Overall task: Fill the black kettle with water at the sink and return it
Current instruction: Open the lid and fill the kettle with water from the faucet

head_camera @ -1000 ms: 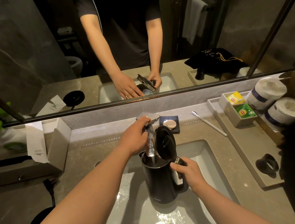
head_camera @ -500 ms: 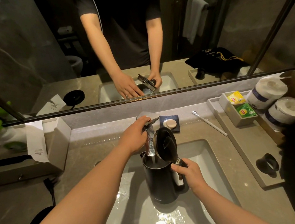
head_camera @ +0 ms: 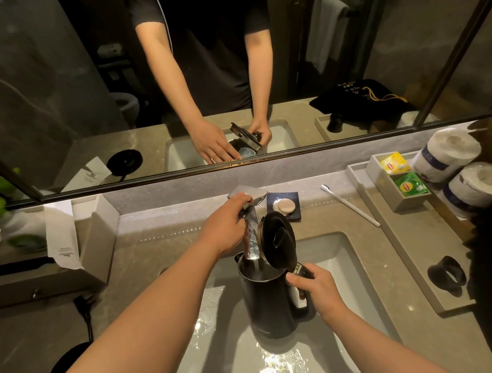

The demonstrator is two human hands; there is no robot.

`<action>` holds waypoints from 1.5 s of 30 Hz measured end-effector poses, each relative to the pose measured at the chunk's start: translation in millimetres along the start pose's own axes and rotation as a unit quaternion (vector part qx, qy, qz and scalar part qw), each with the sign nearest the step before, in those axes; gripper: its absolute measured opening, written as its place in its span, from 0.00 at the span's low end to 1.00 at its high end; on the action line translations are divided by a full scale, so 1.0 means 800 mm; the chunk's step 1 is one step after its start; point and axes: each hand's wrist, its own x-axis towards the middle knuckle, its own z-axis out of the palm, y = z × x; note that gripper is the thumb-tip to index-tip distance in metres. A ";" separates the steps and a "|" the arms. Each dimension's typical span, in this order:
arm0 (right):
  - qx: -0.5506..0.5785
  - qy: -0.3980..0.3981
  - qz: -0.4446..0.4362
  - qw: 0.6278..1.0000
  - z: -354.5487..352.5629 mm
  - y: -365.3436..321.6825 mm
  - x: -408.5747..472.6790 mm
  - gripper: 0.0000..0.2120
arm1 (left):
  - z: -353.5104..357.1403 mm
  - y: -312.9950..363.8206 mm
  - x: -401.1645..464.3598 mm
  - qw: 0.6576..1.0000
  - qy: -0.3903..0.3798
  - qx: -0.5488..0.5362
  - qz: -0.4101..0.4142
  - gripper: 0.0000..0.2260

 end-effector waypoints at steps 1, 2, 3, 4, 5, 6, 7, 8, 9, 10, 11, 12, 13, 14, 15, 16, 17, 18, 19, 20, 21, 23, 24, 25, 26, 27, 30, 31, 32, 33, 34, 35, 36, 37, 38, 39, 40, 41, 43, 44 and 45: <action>-0.001 -0.001 0.000 1.000 0.000 0.000 0.000 0.15 | 0.000 0.000 0.000 1.000 0.000 0.002 0.000 0.26; -0.003 -0.001 0.000 1.000 0.000 0.001 0.000 0.15 | 0.000 0.000 0.001 1.000 -0.001 0.003 0.000 0.26; -0.002 -0.002 0.001 1.000 0.001 0.001 0.000 0.14 | 0.000 0.000 0.001 1.000 -0.002 0.003 -0.001 0.26; -0.001 -0.003 0.002 1.000 0.001 0.001 0.000 0.14 | 0.000 0.000 0.001 1.000 -0.003 0.002 0.000 0.26; -0.001 -0.003 0.003 1.000 0.002 0.002 0.000 0.14 | 0.000 0.000 0.001 1.000 -0.003 0.001 0.002 0.25; -0.003 -0.002 0.004 1.000 0.002 0.003 0.001 0.13 | 0.000 0.000 0.001 1.000 -0.002 -0.001 0.004 0.25; -0.005 -0.002 0.005 1.000 0.002 0.004 0.001 0.12 | 0.000 0.000 0.002 1.000 -0.002 -0.002 0.005 0.25; -0.006 -0.003 0.006 1.000 0.002 0.005 0.001 0.11 | 0.000 -0.001 0.002 1.000 -0.002 -0.001 0.004 0.25; -0.006 -0.004 0.007 1.000 0.002 0.006 0.001 0.10 | 0.000 -0.001 0.002 1.000 -0.002 0.000 0.003 0.25; -0.006 -0.003 0.009 1.000 0.002 0.006 0.001 0.10 | 0.000 -0.002 0.002 1.000 -0.004 0.000 0.002 0.26; -0.005 -0.001 0.010 1.000 0.003 0.007 0.000 0.10 | 0.000 -0.002 0.002 1.000 -0.005 0.001 0.002 0.26; -0.003 0.001 0.010 1.000 0.002 0.006 0.000 0.10 | 0.000 -0.002 0.002 1.000 -0.005 0.000 0.002 0.26; -0.001 0.002 0.010 1.000 0.002 0.006 0.001 0.10 | 0.000 -0.003 0.002 1.000 -0.005 -0.002 0.003 0.26; 0.002 0.001 0.010 1.000 0.002 0.006 0.001 0.10 | 0.000 -0.003 0.002 1.000 -0.004 -0.004 0.003 0.26; 0.006 -0.001 0.010 1.000 0.001 0.005 0.001 0.10 | 0.001 -0.003 0.002 1.000 -0.004 -0.005 0.002 0.26; 0.009 -0.003 0.010 1.000 0.001 0.005 0.001 0.10 | 0.001 -0.003 0.002 1.000 -0.004 -0.007 0.000 0.25; 0.010 -0.004 0.009 1.000 0.001 0.005 0.000 0.11 | 0.001 -0.003 0.002 1.000 -0.004 -0.008 -0.002 0.25; 0.010 -0.003 0.007 1.000 0.001 0.005 0.000 0.13 | 0.001 -0.003 0.002 1.000 -0.004 -0.008 -0.003 0.25; 0.010 -0.002 0.007 1.000 0.001 0.004 0.000 0.14 | 0.001 -0.003 0.002 1.000 -0.004 -0.006 -0.002 0.25; 0.012 -0.002 0.006 1.000 0.000 0.004 0.001 0.15 | 0.001 -0.003 0.002 1.000 -0.004 -0.005 -0.001 0.25; 0.012 -0.002 0.004 1.000 0.000 0.004 0.002 0.14 | 0.001 -0.003 0.002 1.000 -0.004 -0.004 -0.001 0.25; 0.012 -0.003 0.002 1.000 0.000 0.004 0.003 0.14 | 0.001 -0.002 0.002 1.000 -0.004 -0.005 -0.002 0.25; 0.014 -0.005 0.001 1.000 -0.001 0.004 0.004 0.14 | 0.001 -0.002 0.002 1.000 -0.003 -0.005 -0.002 0.25; 0.015 -0.006 0.001 1.000 -0.001 0.003 0.004 0.14 | 0.001 -0.002 0.002 1.000 -0.003 -0.003 -0.002 0.25; 0.016 -0.006 0.001 1.000 -0.002 0.003 0.004 0.12 | 0.001 -0.002 0.001 1.000 -0.003 -0.001 -0.002 0.25; 0.016 -0.007 0.002 1.000 -0.002 0.003 0.005 0.10 | 0.001 -0.003 0.001 1.000 -0.004 0.001 -0.002 0.25; 0.017 -0.007 0.004 1.000 -0.003 0.005 0.007 0.08 | 0.000 -0.003 0.001 1.000 -0.005 0.000 -0.002 0.25; 0.015 -0.006 0.004 1.000 -0.002 0.006 0.008 0.08 | 0.000 -0.002 0.001 1.000 -0.004 -0.001 -0.003 0.25; 0.014 -0.006 0.004 1.000 -0.003 0.006 0.008 0.08 | 0.000 -0.002 0.001 1.000 -0.003 -0.001 -0.004 0.25; 0.012 -0.006 0.003 1.000 -0.003 0.007 0.008 0.08 | 0.000 -0.002 0.001 1.000 -0.003 -0.002 -0.005 0.25; 0.011 -0.006 0.003 1.000 -0.003 0.007 0.008 0.08 | 0.000 -0.002 0.001 1.000 -0.003 -0.003 -0.005 0.25; 0.009 -0.005 0.004 1.000 -0.002 0.008 0.008 0.09 | 0.001 -0.002 0.001 1.000 -0.004 -0.002 -0.004 0.25; 0.008 -0.005 0.005 1.000 -0.002 0.009 0.008 0.09 | 0.001 -0.002 0.001 1.000 -0.004 -0.002 -0.004 0.25; 0.007 -0.005 0.007 1.000 -0.002 0.010 0.008 0.10 | 0.001 -0.002 0.001 1.000 -0.005 -0.002 -0.004 0.25; 0.006 -0.006 0.008 1.000 -0.001 0.010 0.008 0.11 | 0.001 -0.002 0.001 1.000 -0.006 -0.003 -0.005 0.25; 0.007 -0.006 0.007 1.000 -0.001 0.009 0.007 0.12 | 0.001 -0.002 0.001 1.000 -0.007 -0.003 -0.006 0.25; 0.009 -0.006 0.007 1.000 0.000 0.009 0.007 0.14 | 0.000 -0.002 0.001 1.000 -0.008 -0.004 -0.007 0.26; 0.010 -0.005 0.007 1.000 0.000 0.008 0.006 0.15 | 0.000 -0.002 0.001 1.000 -0.008 -0.004 -0.007 0.26; 0.013 -0.003 0.006 1.000 0.000 0.008 0.006 0.17 | -0.001 -0.002 0.000 1.000 -0.008 -0.004 -0.003 0.26; 0.013 -0.002 0.005 1.000 0.000 0.008 0.006 0.18 | -0.001 -0.002 0.000 1.000 -0.008 -0.005 -0.001 0.26; 0.012 -0.001 0.005 1.000 0.001 0.008 0.007 0.18 | -0.001 -0.003 0.000 1.000 -0.009 -0.006 -0.001 0.26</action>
